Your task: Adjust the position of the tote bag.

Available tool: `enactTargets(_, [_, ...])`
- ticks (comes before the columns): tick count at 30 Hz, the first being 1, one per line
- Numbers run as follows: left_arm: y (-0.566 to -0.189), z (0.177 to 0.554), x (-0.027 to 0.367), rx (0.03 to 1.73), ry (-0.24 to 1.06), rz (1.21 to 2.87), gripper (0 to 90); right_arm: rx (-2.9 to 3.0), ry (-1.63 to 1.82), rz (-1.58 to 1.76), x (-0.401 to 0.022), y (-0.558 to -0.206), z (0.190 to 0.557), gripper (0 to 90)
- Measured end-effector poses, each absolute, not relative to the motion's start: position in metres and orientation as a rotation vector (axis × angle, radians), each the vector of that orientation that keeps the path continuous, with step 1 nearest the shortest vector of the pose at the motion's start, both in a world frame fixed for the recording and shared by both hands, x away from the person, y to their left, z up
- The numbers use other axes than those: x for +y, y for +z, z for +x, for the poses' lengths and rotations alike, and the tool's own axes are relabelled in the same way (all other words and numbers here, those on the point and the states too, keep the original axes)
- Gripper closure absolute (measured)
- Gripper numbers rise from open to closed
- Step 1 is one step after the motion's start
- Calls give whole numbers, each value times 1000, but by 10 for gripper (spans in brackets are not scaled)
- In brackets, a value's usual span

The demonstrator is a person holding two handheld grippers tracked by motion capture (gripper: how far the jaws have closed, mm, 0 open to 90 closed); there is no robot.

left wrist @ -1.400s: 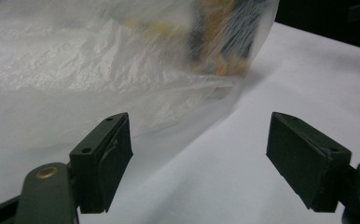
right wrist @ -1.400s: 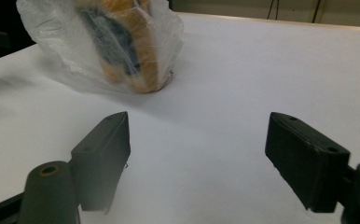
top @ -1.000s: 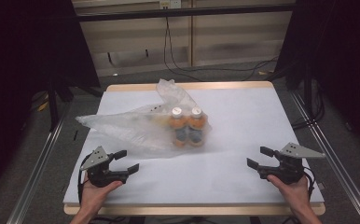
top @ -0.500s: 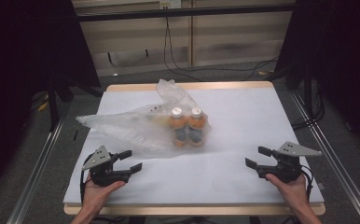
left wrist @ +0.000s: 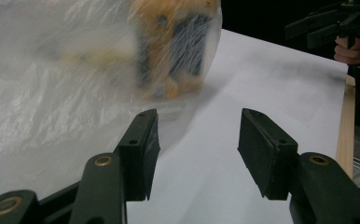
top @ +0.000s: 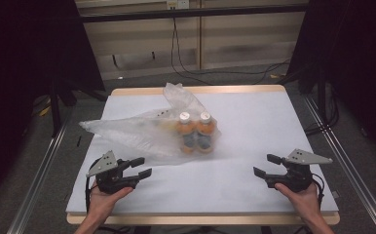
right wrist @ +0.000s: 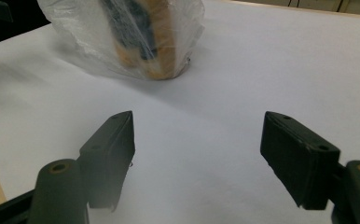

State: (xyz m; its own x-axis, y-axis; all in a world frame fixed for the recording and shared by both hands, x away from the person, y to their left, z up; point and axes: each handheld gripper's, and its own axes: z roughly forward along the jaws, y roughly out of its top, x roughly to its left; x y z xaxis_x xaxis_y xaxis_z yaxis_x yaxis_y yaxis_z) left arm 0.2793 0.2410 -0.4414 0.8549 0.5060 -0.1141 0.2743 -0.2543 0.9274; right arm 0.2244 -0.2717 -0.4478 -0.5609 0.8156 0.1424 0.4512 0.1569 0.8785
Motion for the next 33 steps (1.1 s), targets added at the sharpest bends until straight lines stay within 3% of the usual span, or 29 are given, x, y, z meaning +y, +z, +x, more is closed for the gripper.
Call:
enactTargets(14, [-427,289,231,557,228,1856,567,2103,1378,1197,-270,-449,224,260])
enactTargets(22, [-418,295,223,503,203,1866,726,2112,1367,1199,-268,-450,224,262])
enactTargets(33, [-403,315,205,499,182,1859,797,2118,1372,1188,-268,-450,224,262])
